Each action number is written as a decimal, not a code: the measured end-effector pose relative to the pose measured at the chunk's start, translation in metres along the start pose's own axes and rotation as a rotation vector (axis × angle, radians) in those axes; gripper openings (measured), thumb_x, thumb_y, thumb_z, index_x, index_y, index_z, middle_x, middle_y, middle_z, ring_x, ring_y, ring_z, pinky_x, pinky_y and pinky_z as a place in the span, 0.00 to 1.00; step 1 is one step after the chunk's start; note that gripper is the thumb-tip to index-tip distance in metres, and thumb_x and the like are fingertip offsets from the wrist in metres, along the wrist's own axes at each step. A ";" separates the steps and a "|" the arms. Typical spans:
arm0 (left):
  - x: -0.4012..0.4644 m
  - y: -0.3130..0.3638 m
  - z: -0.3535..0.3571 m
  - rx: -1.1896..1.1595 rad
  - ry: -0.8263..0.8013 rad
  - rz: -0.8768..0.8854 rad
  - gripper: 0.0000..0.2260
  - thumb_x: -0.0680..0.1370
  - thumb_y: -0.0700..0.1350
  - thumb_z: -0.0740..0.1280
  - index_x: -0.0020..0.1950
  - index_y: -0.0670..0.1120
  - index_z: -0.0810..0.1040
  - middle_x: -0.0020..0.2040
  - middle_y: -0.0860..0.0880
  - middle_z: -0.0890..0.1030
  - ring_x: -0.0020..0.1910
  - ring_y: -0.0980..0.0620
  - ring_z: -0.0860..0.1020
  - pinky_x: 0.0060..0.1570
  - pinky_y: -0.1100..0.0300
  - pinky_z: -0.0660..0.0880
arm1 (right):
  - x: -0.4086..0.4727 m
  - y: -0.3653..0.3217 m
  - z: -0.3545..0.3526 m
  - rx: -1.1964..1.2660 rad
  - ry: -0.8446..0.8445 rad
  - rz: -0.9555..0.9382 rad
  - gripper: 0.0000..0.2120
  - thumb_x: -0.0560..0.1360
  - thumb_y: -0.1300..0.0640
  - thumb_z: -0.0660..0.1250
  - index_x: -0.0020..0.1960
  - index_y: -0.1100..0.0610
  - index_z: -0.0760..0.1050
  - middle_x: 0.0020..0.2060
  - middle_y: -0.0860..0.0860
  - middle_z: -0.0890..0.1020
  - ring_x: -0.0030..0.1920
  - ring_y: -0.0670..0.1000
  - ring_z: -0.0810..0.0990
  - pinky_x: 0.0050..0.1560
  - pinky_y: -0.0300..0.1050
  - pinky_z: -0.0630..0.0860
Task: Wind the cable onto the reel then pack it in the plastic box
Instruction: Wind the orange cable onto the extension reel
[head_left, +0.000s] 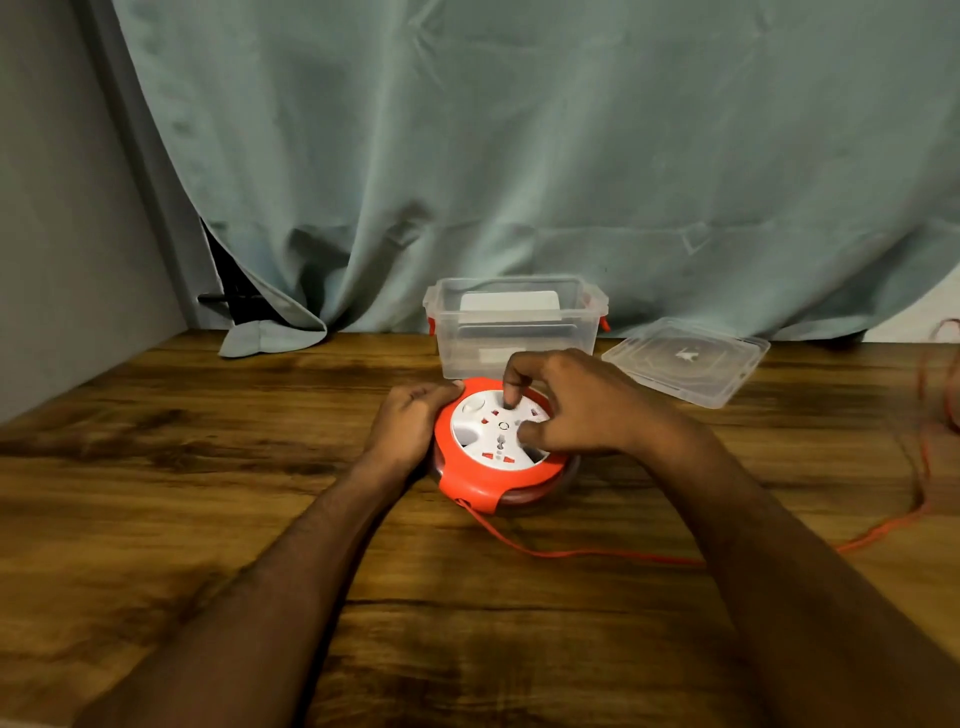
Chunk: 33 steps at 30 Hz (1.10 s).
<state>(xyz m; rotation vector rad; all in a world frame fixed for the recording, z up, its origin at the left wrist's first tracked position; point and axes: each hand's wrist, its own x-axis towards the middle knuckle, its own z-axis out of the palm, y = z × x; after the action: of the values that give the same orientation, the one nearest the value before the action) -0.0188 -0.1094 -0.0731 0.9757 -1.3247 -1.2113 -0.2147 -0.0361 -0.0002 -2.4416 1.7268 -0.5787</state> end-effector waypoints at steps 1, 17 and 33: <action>0.000 0.000 0.000 -0.001 -0.001 -0.004 0.13 0.79 0.42 0.70 0.36 0.46 0.87 0.37 0.41 0.87 0.35 0.45 0.83 0.43 0.52 0.78 | 0.000 0.002 0.000 0.002 -0.043 0.009 0.18 0.67 0.48 0.77 0.53 0.42 0.75 0.50 0.42 0.79 0.46 0.44 0.78 0.36 0.42 0.69; 0.003 -0.003 0.002 -0.015 0.004 0.014 0.12 0.78 0.41 0.70 0.37 0.44 0.88 0.42 0.35 0.87 0.41 0.39 0.83 0.49 0.44 0.78 | -0.002 -0.004 0.005 -0.031 0.010 0.037 0.25 0.58 0.34 0.79 0.37 0.50 0.70 0.34 0.45 0.80 0.34 0.47 0.75 0.31 0.46 0.69; 0.002 0.000 0.001 -0.018 0.006 0.001 0.09 0.79 0.42 0.69 0.46 0.38 0.87 0.45 0.34 0.87 0.50 0.29 0.85 0.54 0.36 0.81 | 0.001 -0.014 0.023 -0.083 0.172 0.115 0.27 0.55 0.27 0.74 0.30 0.48 0.68 0.31 0.43 0.74 0.36 0.45 0.73 0.33 0.43 0.60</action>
<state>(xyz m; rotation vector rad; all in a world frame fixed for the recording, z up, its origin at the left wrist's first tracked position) -0.0197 -0.1109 -0.0726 0.9651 -1.3067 -1.2166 -0.1939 -0.0355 -0.0174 -2.3883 1.9802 -0.7367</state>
